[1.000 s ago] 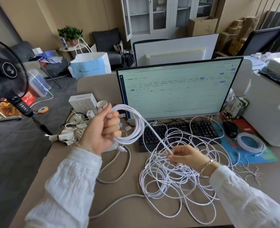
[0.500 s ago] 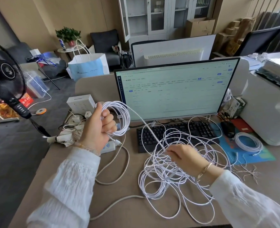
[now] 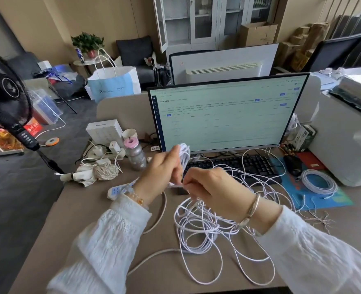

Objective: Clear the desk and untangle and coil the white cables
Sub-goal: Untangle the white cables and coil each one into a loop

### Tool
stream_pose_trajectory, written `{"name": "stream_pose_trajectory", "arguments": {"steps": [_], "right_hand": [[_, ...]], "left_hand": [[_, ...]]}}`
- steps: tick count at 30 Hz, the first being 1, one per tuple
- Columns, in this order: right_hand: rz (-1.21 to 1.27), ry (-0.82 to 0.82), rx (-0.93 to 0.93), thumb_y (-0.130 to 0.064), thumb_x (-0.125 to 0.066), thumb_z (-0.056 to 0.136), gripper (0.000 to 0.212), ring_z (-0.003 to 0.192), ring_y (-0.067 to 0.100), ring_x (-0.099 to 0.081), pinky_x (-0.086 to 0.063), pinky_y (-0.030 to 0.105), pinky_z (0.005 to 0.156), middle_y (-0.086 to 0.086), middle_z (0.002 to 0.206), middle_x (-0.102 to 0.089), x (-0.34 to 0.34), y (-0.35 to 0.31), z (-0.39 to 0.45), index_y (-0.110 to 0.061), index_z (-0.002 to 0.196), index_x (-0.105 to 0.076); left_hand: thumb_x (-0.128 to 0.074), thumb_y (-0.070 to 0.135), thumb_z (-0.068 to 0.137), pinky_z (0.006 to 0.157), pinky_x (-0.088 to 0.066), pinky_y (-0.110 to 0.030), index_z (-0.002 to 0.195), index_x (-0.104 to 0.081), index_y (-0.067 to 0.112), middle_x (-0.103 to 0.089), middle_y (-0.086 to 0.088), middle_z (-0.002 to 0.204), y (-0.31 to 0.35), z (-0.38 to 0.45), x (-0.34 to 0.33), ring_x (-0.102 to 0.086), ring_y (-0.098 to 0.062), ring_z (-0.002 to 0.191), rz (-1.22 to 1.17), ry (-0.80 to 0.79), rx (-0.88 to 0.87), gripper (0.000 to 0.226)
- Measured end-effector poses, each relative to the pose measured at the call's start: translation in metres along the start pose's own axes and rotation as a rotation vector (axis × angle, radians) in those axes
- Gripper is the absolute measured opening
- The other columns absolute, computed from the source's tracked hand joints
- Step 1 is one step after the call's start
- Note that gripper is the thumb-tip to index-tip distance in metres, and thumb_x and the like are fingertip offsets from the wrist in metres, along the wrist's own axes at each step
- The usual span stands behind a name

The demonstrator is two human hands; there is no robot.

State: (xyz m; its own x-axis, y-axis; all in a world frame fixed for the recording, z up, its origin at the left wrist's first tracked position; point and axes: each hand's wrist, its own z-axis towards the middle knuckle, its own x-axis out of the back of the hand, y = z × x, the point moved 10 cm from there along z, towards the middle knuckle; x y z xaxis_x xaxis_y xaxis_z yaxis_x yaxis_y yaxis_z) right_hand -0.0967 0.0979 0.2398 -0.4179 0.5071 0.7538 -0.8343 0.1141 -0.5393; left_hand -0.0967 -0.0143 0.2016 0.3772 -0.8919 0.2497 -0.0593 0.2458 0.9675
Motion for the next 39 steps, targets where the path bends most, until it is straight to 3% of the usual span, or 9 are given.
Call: {"name": "stream_pose_trajectory", "arguments": {"steps": [3, 9, 13, 21, 24, 30, 33, 36, 39], "right_hand": [[-0.01, 0.063, 0.012, -0.014, -0.054, 0.089, 0.015, 0.058, 0.014, -0.061, -0.046, 0.023, 0.06, -0.004, 0.068, -0.069, 0.014, 0.004, 0.008, -0.009, 0.091, -0.067], [0.033, 0.092, -0.125, -0.023, -0.071, 0.086, 0.013, 0.048, 0.005, -0.044, -0.035, 0.013, 0.052, -0.009, 0.058, -0.055, 0.024, 0.038, 0.008, -0.016, 0.083, -0.06], [0.269, 0.016, -0.263, -0.028, -0.078, 0.078, 0.019, 0.052, 0.004, -0.048, -0.043, 0.026, 0.053, -0.009, 0.059, -0.06, 0.02, 0.068, 0.001, -0.019, 0.078, -0.061], [0.255, 0.121, -0.338, -0.03, -0.075, 0.079, 0.014, 0.055, 0.002, -0.052, -0.044, 0.018, 0.057, -0.009, 0.062, -0.064, 0.053, 0.101, -0.008, -0.017, 0.078, -0.07], [0.225, 0.223, -0.316, -0.028, -0.071, 0.083, 0.014, 0.054, 0.007, -0.048, -0.04, 0.021, 0.055, 0.003, 0.065, -0.066, 0.063, 0.095, -0.002, -0.015, 0.078, -0.068], [0.328, 0.382, -0.357, -0.02, -0.069, 0.087, 0.019, 0.052, 0.002, -0.045, -0.039, 0.014, 0.053, -0.003, 0.061, -0.059, 0.071, 0.102, -0.002, -0.002, 0.081, -0.064], [0.412, 0.295, -0.472, -0.026, -0.064, 0.09, 0.027, 0.049, 0.008, -0.04, -0.035, 0.018, 0.048, -0.01, 0.06, -0.059, 0.055, 0.109, -0.005, 0.0, 0.092, -0.061], [0.749, -0.044, -0.568, -0.043, -0.065, 0.083, 0.049, 0.048, 0.01, -0.041, -0.034, 0.02, 0.042, -0.005, 0.077, -0.071, 0.007, 0.096, -0.011, -0.007, 0.116, -0.057], [1.026, -0.189, -0.581, -0.025, -0.069, 0.079, 0.03, 0.051, 0.014, -0.057, -0.048, 0.022, 0.047, 0.011, 0.076, -0.071, -0.023, 0.08, -0.018, -0.006, 0.102, -0.065]], "left_hand": [[-0.042, 0.05, 0.099, 0.052, -0.039, -0.025, 0.052, -0.056, 0.02, -0.053, -0.002, 0.048, -0.009, -0.004, -0.016, -0.05, -0.016, 0.043, 0.04, -0.08, 0.052, 0.057], [-0.039, 0.044, 0.102, 0.037, -0.014, -0.011, 0.062, -0.045, 0.01, -0.024, 0.003, 0.04, -0.023, -0.013, -0.041, -0.018, -0.007, 0.029, -0.137, -0.306, 0.347, 0.052], [-0.037, 0.044, 0.101, 0.035, -0.008, -0.015, 0.069, -0.045, 0.01, -0.022, 0.007, 0.04, -0.021, -0.021, -0.05, -0.017, -0.003, 0.028, -0.198, -0.501, 0.501, 0.048], [-0.037, 0.048, 0.094, 0.031, -0.012, -0.016, 0.057, -0.042, 0.017, -0.026, 0.009, 0.038, -0.031, -0.039, -0.052, -0.021, -0.001, 0.027, -0.22, -0.748, 0.761, 0.048], [-0.039, 0.047, 0.09, 0.028, -0.018, -0.015, 0.055, -0.043, 0.018, -0.027, 0.008, 0.037, -0.029, -0.039, -0.061, -0.023, -0.001, 0.025, -0.342, -0.778, 0.767, 0.046], [-0.039, 0.045, 0.095, 0.028, -0.024, -0.016, 0.056, -0.044, 0.018, -0.03, 0.009, 0.036, -0.024, -0.033, -0.066, -0.028, -0.001, 0.025, -0.622, -0.775, 0.714, 0.048], [-0.045, 0.042, 0.095, 0.028, -0.024, -0.016, 0.058, -0.044, 0.016, -0.028, 0.008, 0.037, -0.017, -0.035, -0.072, -0.022, -0.004, 0.026, -0.802, -0.806, 0.706, 0.045], [-0.049, 0.037, 0.093, 0.028, -0.022, -0.017, 0.059, -0.043, 0.015, -0.02, 0.008, 0.04, -0.014, -0.032, -0.075, -0.017, -0.006, 0.028, -0.983, -0.745, 0.69, 0.041], [-0.048, 0.037, 0.096, 0.027, -0.027, -0.018, 0.06, -0.043, 0.016, -0.019, 0.009, 0.039, -0.02, -0.029, -0.077, -0.016, -0.005, 0.029, -1.064, -0.646, 0.672, 0.042]]}}
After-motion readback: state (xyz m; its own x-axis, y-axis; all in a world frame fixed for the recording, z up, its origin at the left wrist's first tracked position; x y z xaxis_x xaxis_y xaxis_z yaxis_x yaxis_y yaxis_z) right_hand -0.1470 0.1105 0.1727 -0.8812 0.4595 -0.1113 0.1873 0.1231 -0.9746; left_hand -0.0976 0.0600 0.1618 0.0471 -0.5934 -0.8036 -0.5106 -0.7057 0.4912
